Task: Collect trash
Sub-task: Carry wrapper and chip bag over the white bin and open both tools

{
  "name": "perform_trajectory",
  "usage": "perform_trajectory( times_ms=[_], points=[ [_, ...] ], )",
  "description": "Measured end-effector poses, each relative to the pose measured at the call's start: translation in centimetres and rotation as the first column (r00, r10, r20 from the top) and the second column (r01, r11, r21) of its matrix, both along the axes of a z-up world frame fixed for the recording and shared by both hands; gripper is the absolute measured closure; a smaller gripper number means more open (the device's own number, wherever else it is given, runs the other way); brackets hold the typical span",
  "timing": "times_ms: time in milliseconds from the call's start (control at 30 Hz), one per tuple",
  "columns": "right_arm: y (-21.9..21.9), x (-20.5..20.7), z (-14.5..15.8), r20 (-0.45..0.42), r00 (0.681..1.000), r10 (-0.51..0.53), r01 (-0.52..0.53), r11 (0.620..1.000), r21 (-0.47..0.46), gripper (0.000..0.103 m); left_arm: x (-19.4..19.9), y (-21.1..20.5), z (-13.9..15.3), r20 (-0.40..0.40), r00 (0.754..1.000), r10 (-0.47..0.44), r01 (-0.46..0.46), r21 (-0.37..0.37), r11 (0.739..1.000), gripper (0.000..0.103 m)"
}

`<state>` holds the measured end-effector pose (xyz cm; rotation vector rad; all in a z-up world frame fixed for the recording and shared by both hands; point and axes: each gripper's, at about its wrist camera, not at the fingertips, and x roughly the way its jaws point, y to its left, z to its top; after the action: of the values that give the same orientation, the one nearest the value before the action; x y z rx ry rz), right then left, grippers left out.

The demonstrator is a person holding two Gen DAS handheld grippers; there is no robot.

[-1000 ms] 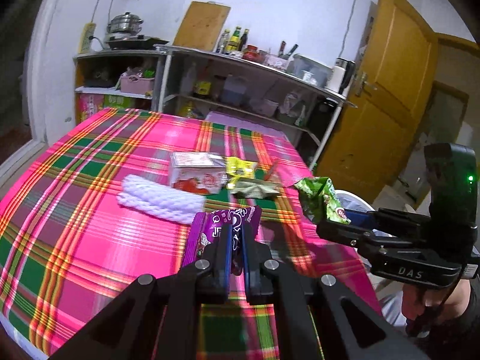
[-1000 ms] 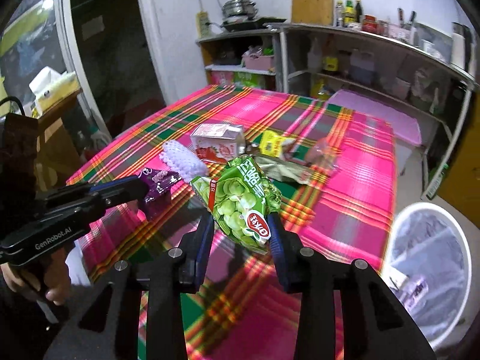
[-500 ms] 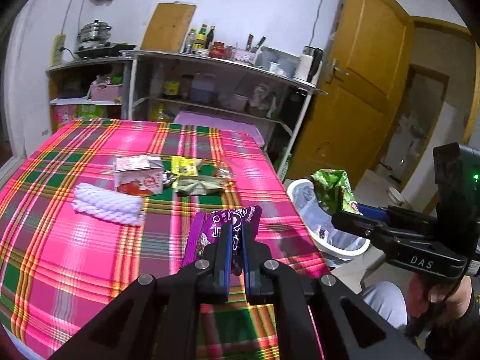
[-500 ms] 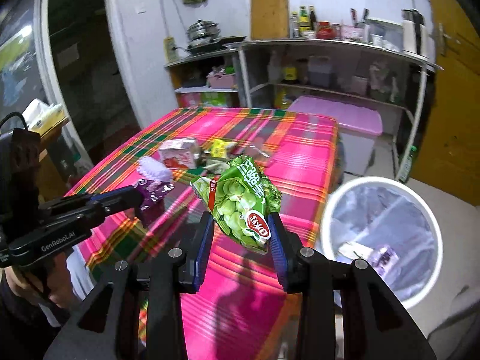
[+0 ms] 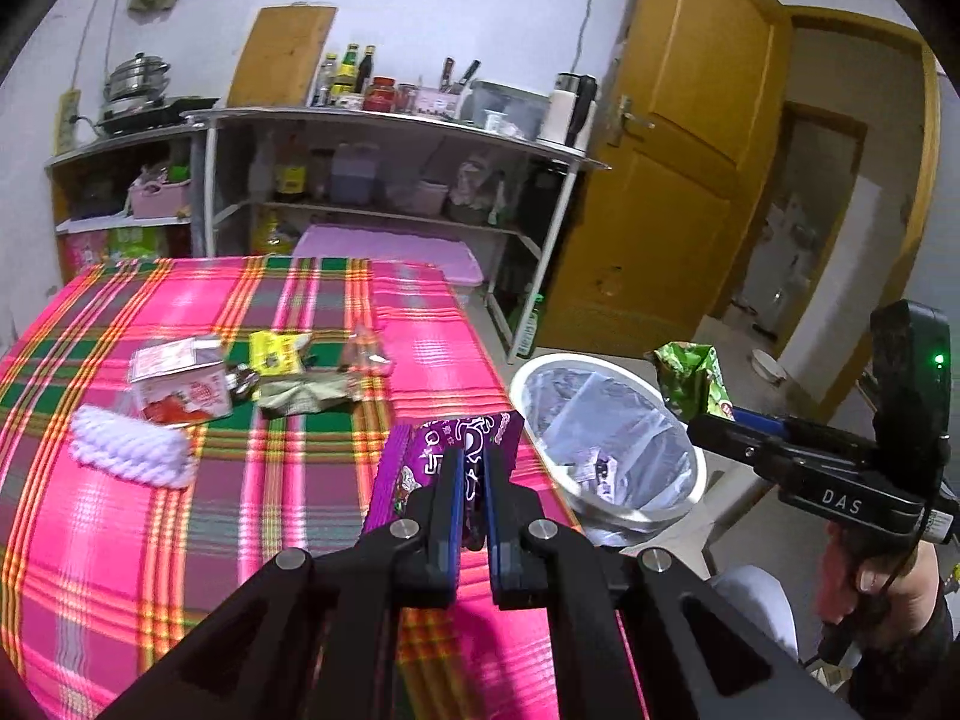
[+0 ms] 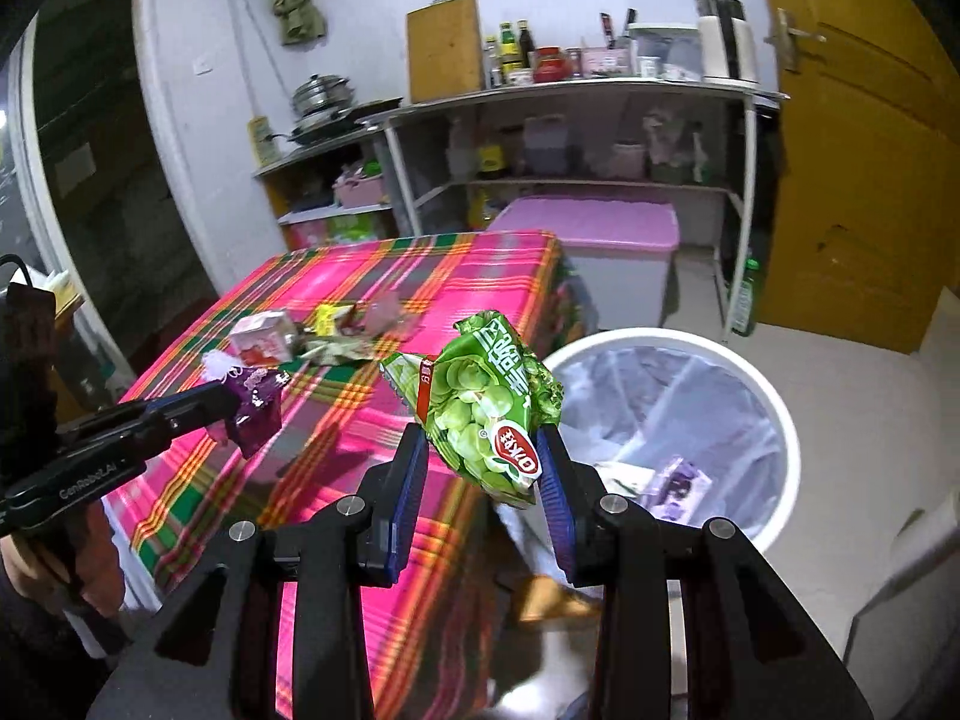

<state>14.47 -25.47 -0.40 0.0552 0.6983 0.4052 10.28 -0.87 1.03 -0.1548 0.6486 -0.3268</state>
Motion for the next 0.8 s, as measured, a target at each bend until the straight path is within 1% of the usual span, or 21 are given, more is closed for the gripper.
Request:
perform_trajectory(
  times_ms=[333,600,800],
  points=[
    [-3.5,0.7,-1.5,-0.035,0.997,-0.068,0.069,0.997,0.025,0.065,2.2,-4.4,0.0,-0.009,0.997,-0.077,0.077,0.007,0.997,0.097],
    [-6.1,1.6,-3.1,-0.074,0.991,-0.115,0.118,0.992,0.035,0.065,4.8,-7.9,-1.5,-0.048,0.990,-0.132,0.132,0.005,0.991,0.097],
    [-7.7,2.6,-4.8,-0.121,0.983,-0.141,0.146,0.989,0.032,0.065,6.8,-10.4,-3.1,-0.086,0.982,-0.171,0.172,0.006,0.985,0.097]
  ],
)
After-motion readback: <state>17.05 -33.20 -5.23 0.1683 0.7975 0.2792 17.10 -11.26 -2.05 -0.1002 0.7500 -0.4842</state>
